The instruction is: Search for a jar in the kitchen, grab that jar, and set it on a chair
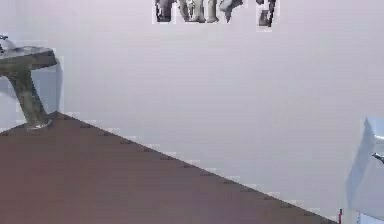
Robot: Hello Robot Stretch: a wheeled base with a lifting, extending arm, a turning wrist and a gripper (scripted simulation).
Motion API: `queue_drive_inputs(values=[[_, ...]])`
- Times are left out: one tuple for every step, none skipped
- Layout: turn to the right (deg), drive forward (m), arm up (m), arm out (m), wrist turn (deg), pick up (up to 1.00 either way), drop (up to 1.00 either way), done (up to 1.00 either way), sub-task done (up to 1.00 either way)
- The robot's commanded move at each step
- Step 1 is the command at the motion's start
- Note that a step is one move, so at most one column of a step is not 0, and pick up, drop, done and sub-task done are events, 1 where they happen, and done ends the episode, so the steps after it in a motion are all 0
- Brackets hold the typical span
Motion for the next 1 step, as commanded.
queue_drive_inputs(values=[[-45.0,0.00,0.00,0.00,0.0,0.00,0.00,0.00,0.00]])
